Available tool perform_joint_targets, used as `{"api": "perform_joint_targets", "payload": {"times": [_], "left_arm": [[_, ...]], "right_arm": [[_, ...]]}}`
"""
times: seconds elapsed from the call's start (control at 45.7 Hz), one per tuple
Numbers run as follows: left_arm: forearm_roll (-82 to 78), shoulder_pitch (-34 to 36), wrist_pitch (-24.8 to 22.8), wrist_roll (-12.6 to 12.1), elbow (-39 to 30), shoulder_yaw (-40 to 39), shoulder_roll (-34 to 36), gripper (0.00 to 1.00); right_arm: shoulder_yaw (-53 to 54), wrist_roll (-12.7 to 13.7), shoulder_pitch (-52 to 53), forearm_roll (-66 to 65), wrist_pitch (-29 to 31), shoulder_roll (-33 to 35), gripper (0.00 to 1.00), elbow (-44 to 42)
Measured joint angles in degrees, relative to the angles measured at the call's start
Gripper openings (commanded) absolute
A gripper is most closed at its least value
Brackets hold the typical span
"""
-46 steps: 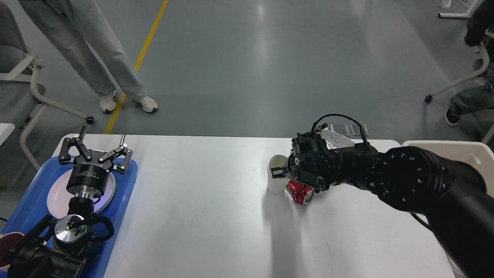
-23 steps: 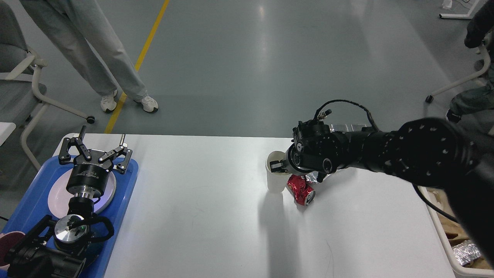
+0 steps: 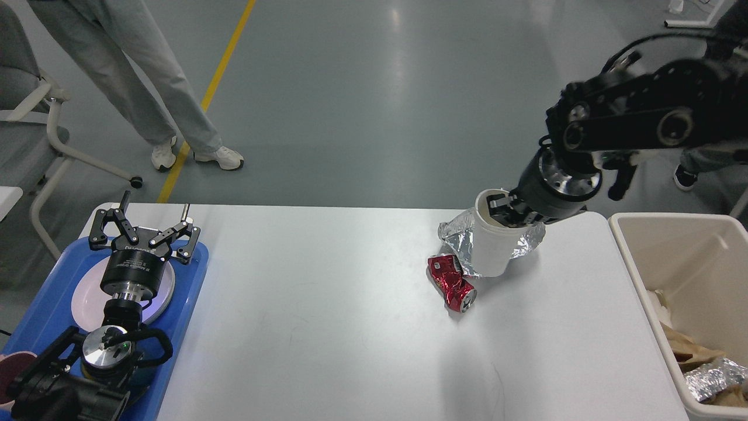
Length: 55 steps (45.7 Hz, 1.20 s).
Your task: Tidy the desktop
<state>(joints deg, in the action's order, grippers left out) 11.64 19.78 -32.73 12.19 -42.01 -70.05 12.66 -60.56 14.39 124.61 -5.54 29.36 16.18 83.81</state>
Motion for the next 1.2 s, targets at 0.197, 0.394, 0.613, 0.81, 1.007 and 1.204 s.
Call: {"api": "perform_joint_targets", "payload": {"times": [0.197, 0.394, 0.613, 0.81, 1.007, 1.204], "left_arm": [[0.04, 0.00, 0.04, 0.02, 0.00, 0.00, 0.00, 0.96], [0.05, -0.01, 0.04, 0.03, 0.00, 0.00, 0.00, 0.96], [0.04, -0.01, 0.04, 0.03, 0.00, 0.00, 0.00, 0.96], [0.05, -0.02, 0.04, 0.03, 0.00, -0.01, 0.00, 0.96], [0.04, -0.02, 0.04, 0.03, 0.00, -0.01, 0.00, 0.96], [0.04, -0.02, 0.04, 0.03, 0.00, -0.01, 0.00, 0.96]], "right_arm": [[-14.35, -14.10, 12.85, 0.28, 0.99, 2.88, 0.00, 8.71], [-23.21, -18.11, 18.82, 0.27, 0.81, 3.07, 0.00, 11.26], [-32.24, -20.59, 18.27, 0.76, -1.05, 5.16, 0.00, 9.32], [-38.58, -17.83, 5.62, -0.14, -6.96, 20.26, 0.00, -1.48], [-34.24, -16.47, -9.55, -3.13, -7.63, 33.64, 0.00, -18.08], [-17.98, -16.47, -33.21, -3.21, -9.25, 37.61, 0.00, -32.07]]}}
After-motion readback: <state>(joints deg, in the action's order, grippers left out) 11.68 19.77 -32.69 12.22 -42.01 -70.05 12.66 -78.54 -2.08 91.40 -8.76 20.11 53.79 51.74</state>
